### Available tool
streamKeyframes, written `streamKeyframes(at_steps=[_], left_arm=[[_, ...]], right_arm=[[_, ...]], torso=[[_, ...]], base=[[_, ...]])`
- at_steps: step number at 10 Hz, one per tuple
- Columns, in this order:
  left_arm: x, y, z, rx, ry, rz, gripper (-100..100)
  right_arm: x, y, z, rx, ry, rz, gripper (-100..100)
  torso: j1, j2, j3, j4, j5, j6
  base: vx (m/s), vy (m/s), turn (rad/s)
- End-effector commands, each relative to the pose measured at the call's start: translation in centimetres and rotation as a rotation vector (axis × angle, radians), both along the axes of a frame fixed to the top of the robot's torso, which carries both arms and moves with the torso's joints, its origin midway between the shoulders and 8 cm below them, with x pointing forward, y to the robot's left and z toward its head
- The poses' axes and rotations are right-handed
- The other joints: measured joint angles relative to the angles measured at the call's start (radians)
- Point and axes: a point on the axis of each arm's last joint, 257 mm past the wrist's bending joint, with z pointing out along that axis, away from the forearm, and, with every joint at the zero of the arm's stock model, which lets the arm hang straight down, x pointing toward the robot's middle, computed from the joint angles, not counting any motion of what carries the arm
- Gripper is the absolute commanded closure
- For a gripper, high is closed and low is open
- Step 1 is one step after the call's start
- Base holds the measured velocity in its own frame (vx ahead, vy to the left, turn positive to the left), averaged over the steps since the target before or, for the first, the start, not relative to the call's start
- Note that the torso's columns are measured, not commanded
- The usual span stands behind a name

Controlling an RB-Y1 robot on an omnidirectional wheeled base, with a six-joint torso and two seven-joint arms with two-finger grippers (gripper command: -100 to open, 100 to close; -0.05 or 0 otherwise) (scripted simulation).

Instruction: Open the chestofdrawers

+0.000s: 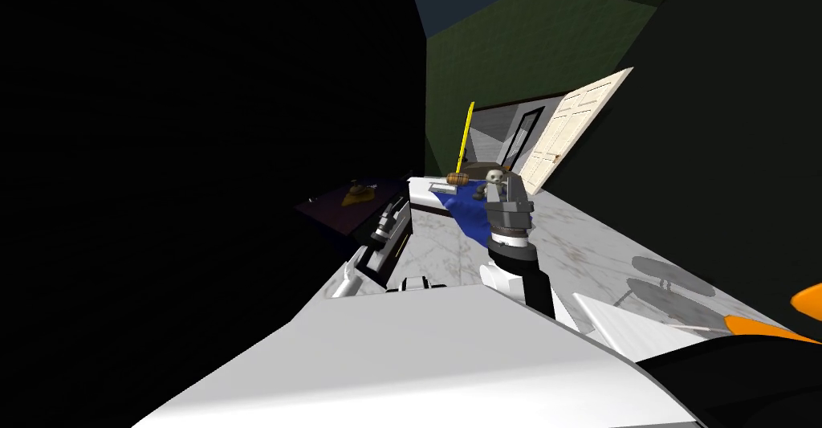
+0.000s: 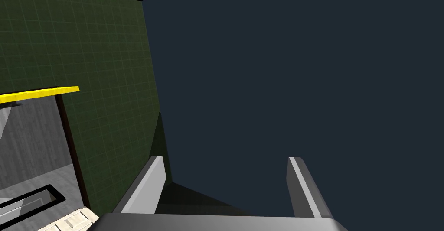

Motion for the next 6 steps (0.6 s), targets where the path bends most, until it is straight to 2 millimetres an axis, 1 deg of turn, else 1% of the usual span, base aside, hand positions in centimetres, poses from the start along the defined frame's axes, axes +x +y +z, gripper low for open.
streamKeyframes(at_steps=[1,4,6], left_arm=[[1.4,0.6,-2.1,0.043,0.037,-0.002,-100],[2.2,1.4,-4.3,0.071,0.080,0.009,-100],[3.2,2.9,-6.4,0.110,0.121,0.023,-100]], right_arm=[[0.0,0.0,0.0,0.000,0.000,0.000,0],[0.0,0.0,0.0,0.000,0.000,0.000,0],[0.0,0.0,0.0,0.000,0.000,0.000,0]], torso=[[0.000,-0.001,0.000,0.000,0.000,0.000],[0.000,-0.001,-0.001,0.000,0.000,0.000],[0.000,-0.001,0.000,0.000,0.000,0.000]], base=[[0.024,-0.005,0.002],[0.015,-0.005,0.004],[0.010,-0.004,0.008]])
